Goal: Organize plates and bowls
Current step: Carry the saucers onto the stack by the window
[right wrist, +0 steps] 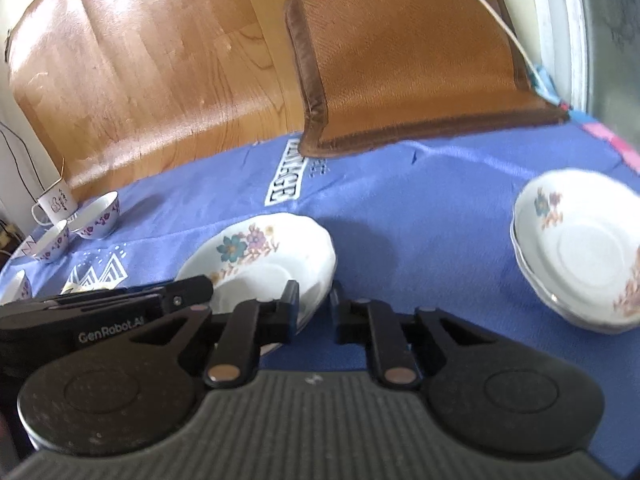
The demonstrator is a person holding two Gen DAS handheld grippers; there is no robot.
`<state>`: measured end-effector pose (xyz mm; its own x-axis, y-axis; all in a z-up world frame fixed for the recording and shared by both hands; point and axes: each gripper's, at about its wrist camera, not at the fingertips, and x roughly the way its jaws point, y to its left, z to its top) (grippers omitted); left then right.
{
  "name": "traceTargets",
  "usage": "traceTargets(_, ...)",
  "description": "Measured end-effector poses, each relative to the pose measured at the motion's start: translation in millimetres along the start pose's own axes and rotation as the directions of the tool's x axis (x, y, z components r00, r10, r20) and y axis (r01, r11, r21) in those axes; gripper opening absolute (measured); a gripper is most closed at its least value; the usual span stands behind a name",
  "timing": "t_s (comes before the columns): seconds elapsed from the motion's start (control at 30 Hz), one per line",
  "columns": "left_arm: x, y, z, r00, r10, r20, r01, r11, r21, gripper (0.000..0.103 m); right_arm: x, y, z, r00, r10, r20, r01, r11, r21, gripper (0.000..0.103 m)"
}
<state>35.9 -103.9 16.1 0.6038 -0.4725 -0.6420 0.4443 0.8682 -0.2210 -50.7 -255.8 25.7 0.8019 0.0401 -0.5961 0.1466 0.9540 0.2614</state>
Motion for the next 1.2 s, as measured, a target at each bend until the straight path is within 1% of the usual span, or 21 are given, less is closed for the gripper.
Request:
traceTargets(0.17,-8.0,4.3,1.3,1.000,0.007,0.000,-0.007,1.000,-0.030,0.016,-1.8,5.6,-1.1,1.000,0.006,0.029,-0.005,0.999,-0.041,0.016)
traceTargets(0.3,-9.5,0.7,2.3,1.000,0.026,0.003,-0.026,0.999,-0.019,0.016,-2.7,4.1,-0.5,0.999,0.013,0.035,-0.012,0.999,-0.031,0.016)
traceTargets(0.43,-8.3,-15.3,8.8,1.000,0.018,0.014,-0.018,1.000,0.017,0.016,-11.1,-4.5,1.1,0.998,-0.001,0.062,0.002,1.000,-0.009,0.016)
traceTargets(0.53,-2.7,-36.8,16.6,1.000,-0.014,0.015,0.013,0.998,0.055,0.016,-22.4,-18.6,3.7,0.994,-0.039,0.097,0.039,0.999,0.009,0.017)
traceTargets(0.67,8.0,-78.2,24.3,0.997,-0.078,0.010,0.076,0.990,0.123,0.016,-44.2,-48.2,6.9,0.983,-0.115,0.144,0.109,0.993,0.049,0.017)
traceTargets(0.77,18.2,-111.4,28.0,0.992,-0.128,-0.004,0.127,0.976,0.175,0.017,-61.3,-73.6,8.9,0.970,-0.177,0.167,0.165,0.983,0.084,0.017)
traceTargets(0.87,28.3,-141.9,27.6,0.987,-0.162,-0.020,0.162,0.961,0.224,0.017,-73.5,-96.3,9.0,0.955,-0.235,0.183,0.217,0.970,0.114,0.017)
traceTargets(0.97,39.0,-165.1,27.3,0.982,-0.182,-0.039,0.186,0.949,0.256,0.017,-78.5,-115.9,7.5,0.943,-0.276,0.185,0.251,0.956,0.151,0.017)
traceTargets(1.07,48.0,-179.9,25.4,0.980,-0.189,-0.058,0.198,0.941,0.275,0.017,-80.0,-129.0,5.1,0.937,-0.300,0.179,0.268,0.946,0.183,0.017)
traceTargets(1.13,54.0,-185.1,24.8,0.980,-0.187,-0.072,0.200,0.938,0.284,0.017,-79.0,-135.0,3.1,0.935,-0.312,0.171,0.278,0.940,0.197,0.017)
traceTargets(1.2,60.0,-190.3,22.8,0.982,-0.169,-0.080,0.186,0.936,0.298,0.017,-76.9,-138.3,0.5,0.936,-0.314,0.159,0.280,0.938,0.205,0.020)
